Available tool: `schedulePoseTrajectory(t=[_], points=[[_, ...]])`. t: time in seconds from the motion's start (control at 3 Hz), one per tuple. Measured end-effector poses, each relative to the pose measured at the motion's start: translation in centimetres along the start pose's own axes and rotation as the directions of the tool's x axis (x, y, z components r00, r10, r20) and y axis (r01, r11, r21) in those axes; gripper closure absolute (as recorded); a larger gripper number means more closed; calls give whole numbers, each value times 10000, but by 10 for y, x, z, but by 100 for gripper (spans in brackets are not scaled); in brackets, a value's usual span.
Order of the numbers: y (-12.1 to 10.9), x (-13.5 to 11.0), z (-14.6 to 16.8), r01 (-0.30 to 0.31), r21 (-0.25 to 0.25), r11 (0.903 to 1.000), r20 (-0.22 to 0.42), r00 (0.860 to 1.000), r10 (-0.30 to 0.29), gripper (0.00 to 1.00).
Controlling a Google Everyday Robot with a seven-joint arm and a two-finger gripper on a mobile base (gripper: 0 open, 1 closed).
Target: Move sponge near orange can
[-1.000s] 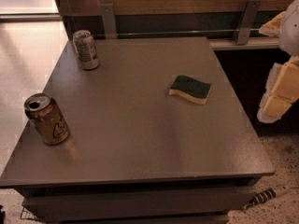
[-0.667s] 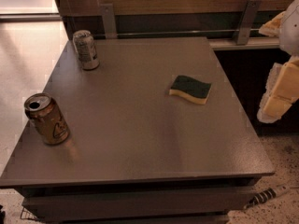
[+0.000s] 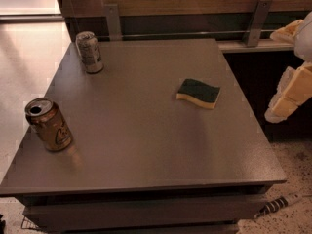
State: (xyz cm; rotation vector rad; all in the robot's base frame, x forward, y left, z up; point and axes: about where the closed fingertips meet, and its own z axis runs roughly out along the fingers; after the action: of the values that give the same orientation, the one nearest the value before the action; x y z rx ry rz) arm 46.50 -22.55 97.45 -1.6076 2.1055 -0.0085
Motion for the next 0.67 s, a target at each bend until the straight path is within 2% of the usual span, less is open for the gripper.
schedulePoseTrajectory(t=[0.33,0.67], points=[[-25,2,31,-317,131,9994,2024,9789,284,0],[-46,-1,62,-750,369,9965,3528,9340,573,0]])
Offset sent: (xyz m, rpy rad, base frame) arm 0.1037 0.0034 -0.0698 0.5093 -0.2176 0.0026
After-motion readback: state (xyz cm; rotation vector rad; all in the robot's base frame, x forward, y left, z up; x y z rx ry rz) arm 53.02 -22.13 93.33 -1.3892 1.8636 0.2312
